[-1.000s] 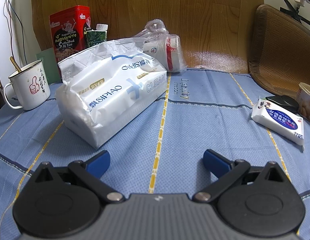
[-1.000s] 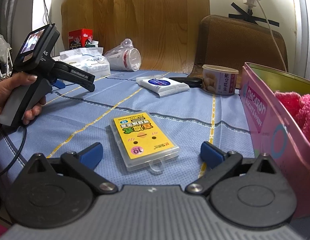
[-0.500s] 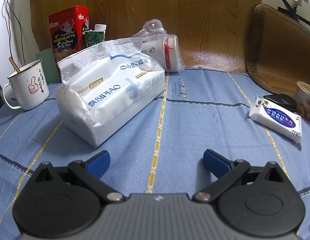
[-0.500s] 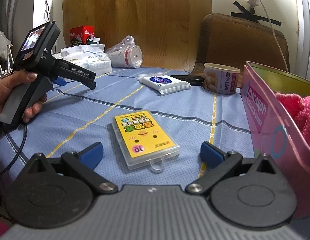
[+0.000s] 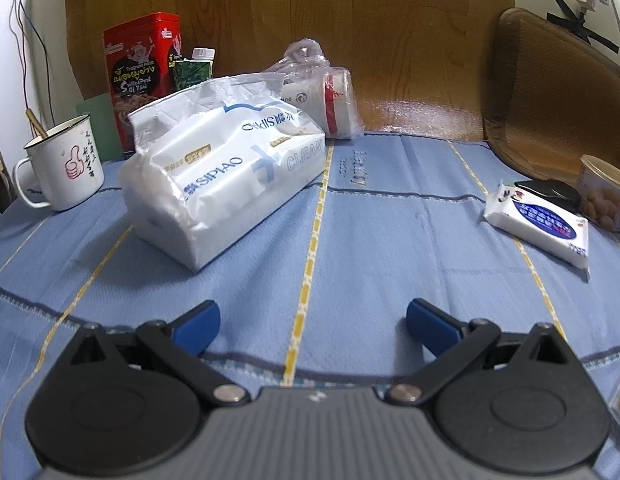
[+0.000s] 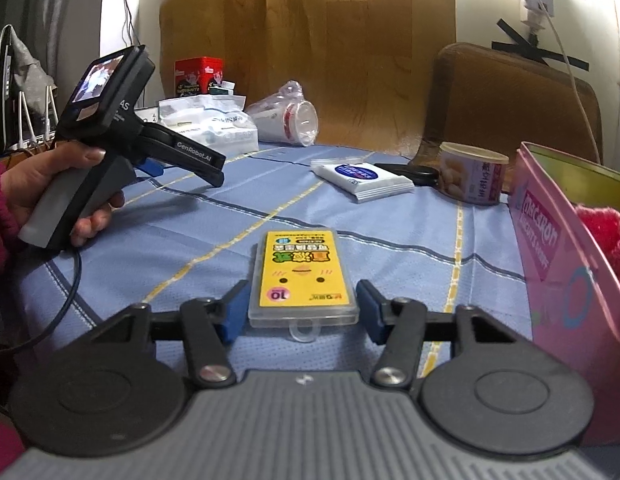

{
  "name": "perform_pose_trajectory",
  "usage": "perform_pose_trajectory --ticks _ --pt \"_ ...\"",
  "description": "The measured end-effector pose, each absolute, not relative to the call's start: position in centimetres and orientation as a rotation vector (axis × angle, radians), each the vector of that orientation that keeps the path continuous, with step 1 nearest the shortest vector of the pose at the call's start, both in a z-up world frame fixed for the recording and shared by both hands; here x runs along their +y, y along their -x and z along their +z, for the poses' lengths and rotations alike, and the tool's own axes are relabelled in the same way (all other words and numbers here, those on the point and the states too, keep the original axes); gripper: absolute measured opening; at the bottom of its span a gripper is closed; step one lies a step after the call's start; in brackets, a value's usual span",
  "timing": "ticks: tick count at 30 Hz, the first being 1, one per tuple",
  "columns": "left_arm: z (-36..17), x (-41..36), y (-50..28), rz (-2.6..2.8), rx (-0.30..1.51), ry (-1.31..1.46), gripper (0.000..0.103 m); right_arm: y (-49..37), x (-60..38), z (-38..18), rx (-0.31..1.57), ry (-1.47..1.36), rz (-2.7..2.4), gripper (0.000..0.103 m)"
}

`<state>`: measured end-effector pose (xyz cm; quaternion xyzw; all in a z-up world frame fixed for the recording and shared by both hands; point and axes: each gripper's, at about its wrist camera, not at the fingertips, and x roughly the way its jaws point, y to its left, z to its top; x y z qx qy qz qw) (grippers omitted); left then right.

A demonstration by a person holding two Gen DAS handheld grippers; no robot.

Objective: Organize soft objects
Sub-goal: 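Grasp the yellow card pack with the right tool, then carry the yellow card pack into the tin and open the right tool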

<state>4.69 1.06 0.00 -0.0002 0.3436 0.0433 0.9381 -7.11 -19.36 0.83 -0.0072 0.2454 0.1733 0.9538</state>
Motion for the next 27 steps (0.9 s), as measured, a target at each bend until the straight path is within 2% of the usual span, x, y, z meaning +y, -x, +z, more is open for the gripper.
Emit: perform_pose_trajectory --ticks 2,6,9,12,16,18,22,25,27 --pt "0.1 1.1 -4.2 0.082 0.702 0.001 0.103 7.1 -19.5 0.8 0.497 0.005 0.353 0.06" --pt "0.4 0.9 -2.9 0.082 0.713 0.025 0.103 7.1 -19.5 0.7 0.505 0.0 0.366 0.079" --pt "0.7 0.5 -1.5 0.034 0.721 0.064 0.102 7.1 -19.2 0.7 0.507 0.009 0.38 0.085" --pt "1.1 -0.5 -0.1 -0.059 0.74 0.116 0.102 6.8 -18.9 0.7 0.506 0.015 0.382 0.085" --pt "1.6 -2.4 1.0 -0.224 0.779 0.188 0.098 6.7 -19.0 0.6 0.5 0.008 0.372 0.081" --pt "1.8 -3.3 1.3 -0.306 0.808 0.233 0.097 6.8 -19.3 0.7 0.494 0.0 0.369 0.059" --pt "1.8 -5.0 1.5 -0.445 0.866 0.31 0.097 6.8 -19.9 0.9 0.508 -0.054 0.379 0.059" --pt "1.7 -5.9 1.6 -0.473 0.878 0.318 0.078 6.4 -21.1 1.0 0.541 -0.214 0.438 0.059" --pt "1.6 -6.3 1.4 -0.491 0.895 0.321 0.046 6.3 -21.3 1.0 0.547 -0.257 0.446 0.059"
